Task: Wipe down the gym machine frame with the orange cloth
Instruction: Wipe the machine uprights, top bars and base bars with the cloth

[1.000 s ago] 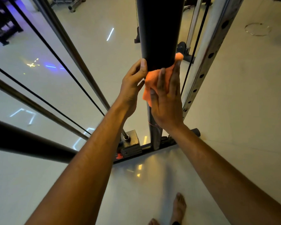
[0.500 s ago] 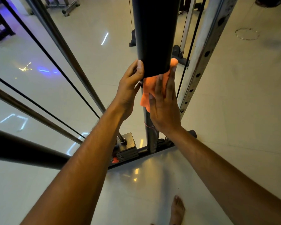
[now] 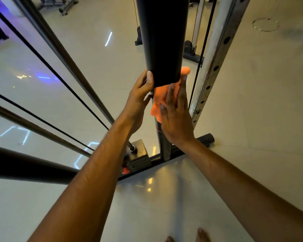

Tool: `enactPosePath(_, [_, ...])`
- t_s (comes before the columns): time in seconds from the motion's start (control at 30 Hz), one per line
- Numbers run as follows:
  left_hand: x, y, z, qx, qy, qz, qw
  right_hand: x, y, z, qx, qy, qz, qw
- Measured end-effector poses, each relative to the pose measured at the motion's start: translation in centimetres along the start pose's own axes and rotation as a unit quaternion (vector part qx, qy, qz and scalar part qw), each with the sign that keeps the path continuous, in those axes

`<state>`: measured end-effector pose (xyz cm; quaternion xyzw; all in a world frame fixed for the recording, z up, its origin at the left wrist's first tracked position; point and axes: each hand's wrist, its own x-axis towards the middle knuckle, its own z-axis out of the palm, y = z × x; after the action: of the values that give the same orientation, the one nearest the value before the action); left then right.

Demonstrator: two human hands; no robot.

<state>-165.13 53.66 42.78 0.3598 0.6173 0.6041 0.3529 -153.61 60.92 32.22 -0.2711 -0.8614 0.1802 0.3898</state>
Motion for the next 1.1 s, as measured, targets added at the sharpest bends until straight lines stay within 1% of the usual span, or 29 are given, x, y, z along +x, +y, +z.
enactPosePath(0.07, [0.0,-0.4,0.0,-0.001,-0.001,-0.002,1.000,-1.5,1.5,0.6,-0.034,-0.033,-0.021,0.999])
enactPosePath(0.13, [-0.1,-1.7,-0.1,0.008,0.006,-0.009,1.000,-4.3,3.7,1.5,-0.058,-0.098,-0.038,0.993])
enactPosePath(0.2, [-0.4,-3.7,0.0,0.015,0.000,-0.027,1.000,-6.4,5.2,2.3,-0.051,-0.121,-0.035,0.991])
enactPosePath(0.23, [-0.5,-4.7,0.1,0.016,-0.001,-0.033,0.999,-6.8,5.5,2.7,-0.045,-0.112,-0.034,0.992])
enactPosePath(0.3, [-0.6,-6.2,0.1,0.019,0.007,-0.026,0.999,-6.2,5.1,3.3,-0.027,-0.063,-0.043,0.997])
enactPosePath(0.37, [-0.8,-7.0,0.4,0.020,0.019,-0.005,1.000,-4.3,4.3,3.6,0.012,-0.015,-0.040,0.999])
enactPosePath(0.43, [-0.9,-7.2,0.7,0.020,0.032,0.019,0.999,-3.0,4.2,4.2,0.023,0.018,-0.043,0.999])
enactPosePath(0.47, [-1.0,-7.4,0.9,0.022,0.036,0.031,0.999,-3.2,4.7,4.7,0.013,0.024,-0.053,0.998])
enactPosePath(0.53, [-0.7,-8.1,1.2,0.026,0.042,0.055,0.997,-5.3,6.8,6.2,-0.026,0.011,-0.091,0.995])
enactPosePath(0.63, [-0.1,-9.8,1.1,0.016,0.049,0.092,0.994,-8.4,9.9,8.1,-0.017,-0.013,-0.120,0.993])
enactPosePath(0.77, [1.0,-11.4,0.3,-0.008,0.049,0.128,0.990,-5.7,9.1,7.3,0.034,0.044,-0.162,0.985])
enactPosePath(0.9, [1.8,-13.1,0.0,-0.015,0.047,0.160,0.986,-4.0,8.8,7.6,0.078,0.090,-0.161,0.980])
enactPosePath(0.97, [1.6,-13.7,-0.1,-0.022,0.047,0.168,0.984,-5.3,9.8,9.2,0.073,0.096,-0.162,0.979])
enactPosePath(1.1, [0.6,-14.4,0.1,-0.028,0.054,0.188,0.980,-9.0,12.8,12.4,0.041,0.077,-0.193,0.977])
